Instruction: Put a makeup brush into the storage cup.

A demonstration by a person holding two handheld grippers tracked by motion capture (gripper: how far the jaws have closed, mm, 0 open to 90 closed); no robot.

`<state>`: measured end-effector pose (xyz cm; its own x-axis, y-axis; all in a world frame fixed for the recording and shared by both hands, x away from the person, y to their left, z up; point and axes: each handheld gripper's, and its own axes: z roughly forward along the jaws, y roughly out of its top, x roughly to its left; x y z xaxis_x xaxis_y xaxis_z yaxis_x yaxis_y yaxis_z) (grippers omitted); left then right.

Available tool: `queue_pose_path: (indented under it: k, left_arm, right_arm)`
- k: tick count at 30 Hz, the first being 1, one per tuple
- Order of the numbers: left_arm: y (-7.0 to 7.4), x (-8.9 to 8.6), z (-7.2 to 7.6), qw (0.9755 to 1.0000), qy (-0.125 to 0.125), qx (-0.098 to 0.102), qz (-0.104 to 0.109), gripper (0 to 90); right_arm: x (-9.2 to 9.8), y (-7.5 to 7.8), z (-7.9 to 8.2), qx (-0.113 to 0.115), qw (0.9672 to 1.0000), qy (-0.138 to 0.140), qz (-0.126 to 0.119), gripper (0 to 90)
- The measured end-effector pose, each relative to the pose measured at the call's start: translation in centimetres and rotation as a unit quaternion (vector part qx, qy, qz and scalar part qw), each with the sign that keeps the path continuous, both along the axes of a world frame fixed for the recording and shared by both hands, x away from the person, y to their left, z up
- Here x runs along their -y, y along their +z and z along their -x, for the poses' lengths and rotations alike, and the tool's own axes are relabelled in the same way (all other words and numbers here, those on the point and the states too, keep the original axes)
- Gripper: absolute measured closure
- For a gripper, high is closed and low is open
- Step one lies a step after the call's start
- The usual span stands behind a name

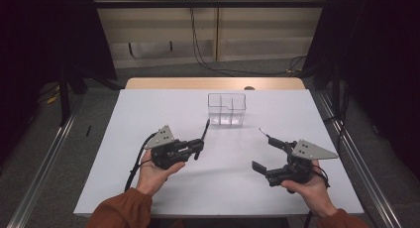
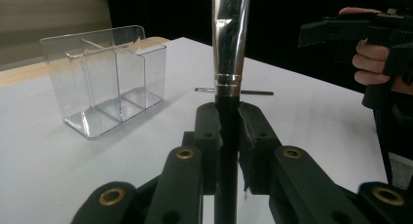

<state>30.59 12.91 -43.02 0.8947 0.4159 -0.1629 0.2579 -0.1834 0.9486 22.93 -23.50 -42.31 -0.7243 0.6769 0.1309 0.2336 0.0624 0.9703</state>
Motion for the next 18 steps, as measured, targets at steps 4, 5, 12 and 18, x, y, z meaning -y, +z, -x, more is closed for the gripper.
queue_pose_path:
  k: [4,5,12,18]
  left_arm:
    - [0.2,0.9,-0.1,1.0000,-0.004,0.007,-0.002,79.6]
    - [0.3,1.2,0.0,0.9999,-0.007,0.007,0.000,79.6]
    - [0.6,2.4,0.6,0.9997,-0.023,0.005,0.006,79.6]
    - [0.3,2.9,1.2,0.9993,-0.035,0.003,0.010,79.6]
  right_arm:
    - [-0.5,-0.1,-0.2,-0.007,0.9999,0.011,0.003,0.1]
    - [-0.5,-0.1,-0.2,-0.007,0.9999,0.011,0.003,0.1]
    - [-1.1,0.4,-0.6,-0.004,0.9998,0.020,-0.009,0.1]
    - [-2.1,0.8,-1.0,0.000,0.9994,0.032,-0.012,0.9]
